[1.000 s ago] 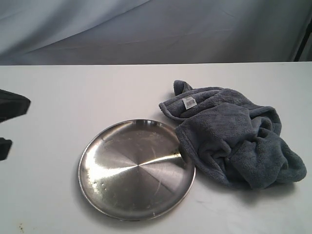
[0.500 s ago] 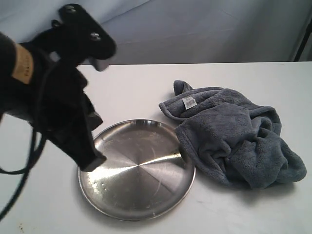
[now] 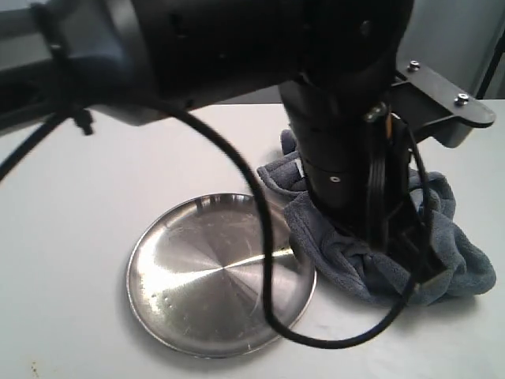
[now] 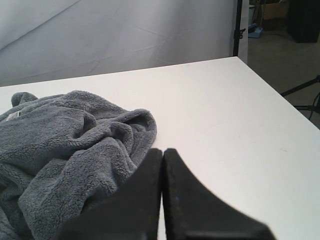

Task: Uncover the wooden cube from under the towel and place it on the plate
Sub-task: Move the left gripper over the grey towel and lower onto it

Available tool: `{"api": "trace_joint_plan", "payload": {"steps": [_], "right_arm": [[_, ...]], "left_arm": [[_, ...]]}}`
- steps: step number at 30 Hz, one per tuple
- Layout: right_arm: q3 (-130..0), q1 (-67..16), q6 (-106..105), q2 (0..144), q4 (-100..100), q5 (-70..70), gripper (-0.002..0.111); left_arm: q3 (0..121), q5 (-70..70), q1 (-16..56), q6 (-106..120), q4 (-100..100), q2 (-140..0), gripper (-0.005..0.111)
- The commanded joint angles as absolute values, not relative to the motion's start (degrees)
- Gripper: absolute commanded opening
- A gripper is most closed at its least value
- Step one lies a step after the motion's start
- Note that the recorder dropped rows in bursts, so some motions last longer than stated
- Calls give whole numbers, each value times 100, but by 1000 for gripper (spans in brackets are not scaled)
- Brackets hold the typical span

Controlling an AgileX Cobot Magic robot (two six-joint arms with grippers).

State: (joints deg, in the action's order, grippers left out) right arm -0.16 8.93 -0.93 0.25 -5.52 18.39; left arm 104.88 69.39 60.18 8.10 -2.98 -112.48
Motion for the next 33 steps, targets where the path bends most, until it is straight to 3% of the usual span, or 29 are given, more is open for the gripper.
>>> {"api": "trace_joint_plan", "payload": {"steps": [1,11,18,33], "right_arm": [[0,914,-111,0,-567,1827,0],[0,914,-101,0,-567,1827,0],[0,914,-101,0,-567,1827,0],[0,914,-112,0,-567,1827,0]], "left_arm": [[11029,6996,6051,931,-682,-11738,0],[12537,6996,6051,944,-705,-12883,0],[13501,6996,5592,753,-705,-13572,0],[13562,6996,4148,753,-789,-13757,0]]}}
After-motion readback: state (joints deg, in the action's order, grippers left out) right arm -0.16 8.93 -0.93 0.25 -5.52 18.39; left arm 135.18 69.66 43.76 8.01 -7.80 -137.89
